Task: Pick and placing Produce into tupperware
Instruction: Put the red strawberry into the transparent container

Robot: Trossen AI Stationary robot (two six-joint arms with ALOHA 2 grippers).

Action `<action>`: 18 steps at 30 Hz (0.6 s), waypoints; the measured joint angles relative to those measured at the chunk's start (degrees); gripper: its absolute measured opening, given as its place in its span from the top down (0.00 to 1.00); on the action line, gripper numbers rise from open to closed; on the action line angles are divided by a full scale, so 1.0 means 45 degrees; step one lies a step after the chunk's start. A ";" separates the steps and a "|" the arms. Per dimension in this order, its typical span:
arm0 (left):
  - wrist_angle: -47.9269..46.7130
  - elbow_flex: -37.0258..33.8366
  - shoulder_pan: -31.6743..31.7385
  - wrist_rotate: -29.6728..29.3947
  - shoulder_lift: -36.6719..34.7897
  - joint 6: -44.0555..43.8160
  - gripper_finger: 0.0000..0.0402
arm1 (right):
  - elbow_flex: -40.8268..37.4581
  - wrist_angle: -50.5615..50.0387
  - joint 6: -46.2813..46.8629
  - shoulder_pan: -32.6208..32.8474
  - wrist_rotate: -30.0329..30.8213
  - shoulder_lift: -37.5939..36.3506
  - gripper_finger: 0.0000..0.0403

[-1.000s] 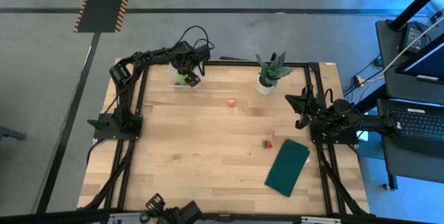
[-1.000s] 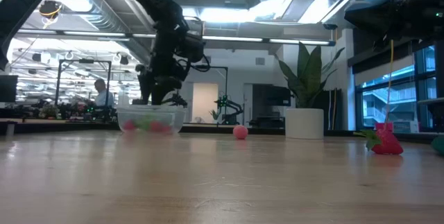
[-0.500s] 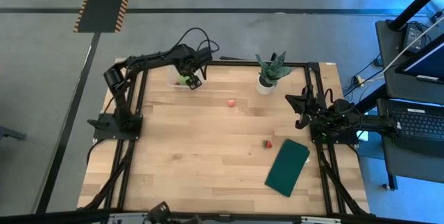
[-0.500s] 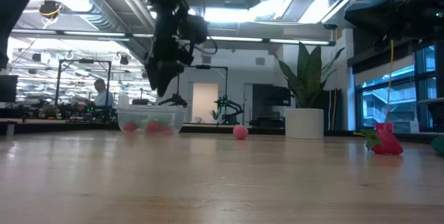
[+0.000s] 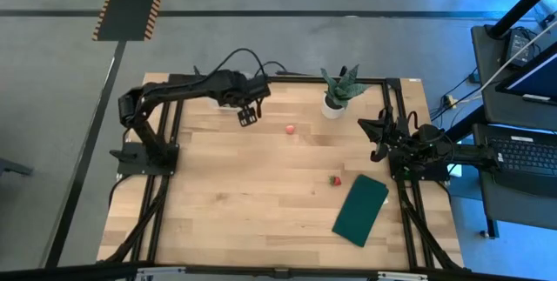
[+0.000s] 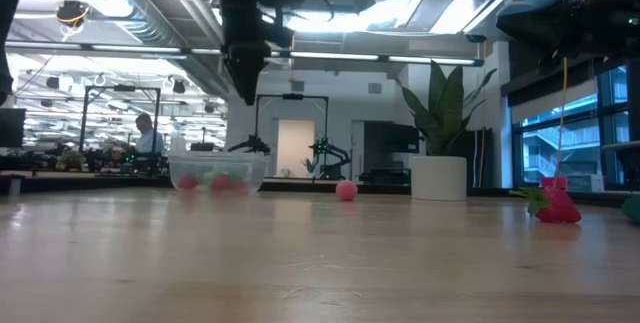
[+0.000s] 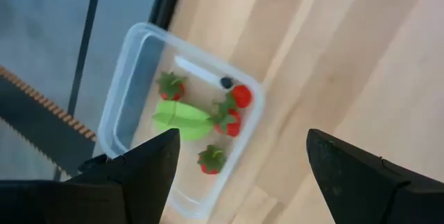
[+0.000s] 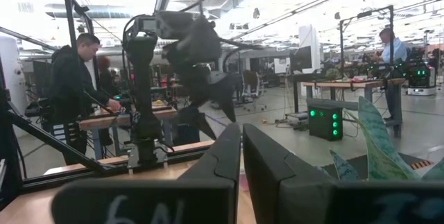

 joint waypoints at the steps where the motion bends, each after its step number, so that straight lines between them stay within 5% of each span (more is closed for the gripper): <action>1: -0.0004 0.0000 -0.0159 0.0005 0.0000 0.0000 0.23 | 0.0000 -0.0001 0.0002 0.0002 0.0001 0.0000 0.95; 6: 0.0196 0.0000 -0.1030 0.0011 0.0000 -0.0961 0.23 | -0.0004 0.0123 0.0558 -0.0002 -0.0246 -0.0005 0.95; 10: 0.1921 -0.0020 -0.2014 0.0313 -0.0542 -0.1332 0.23 | 0.0109 0.0615 0.0088 0.0003 -0.2057 -0.0005 0.95; 18: 0.5961 0.0000 -0.4011 0.0452 -0.2740 -0.1379 0.23 | 0.3104 -0.4504 0.1028 0.0003 -0.2918 0.0521 0.95</action>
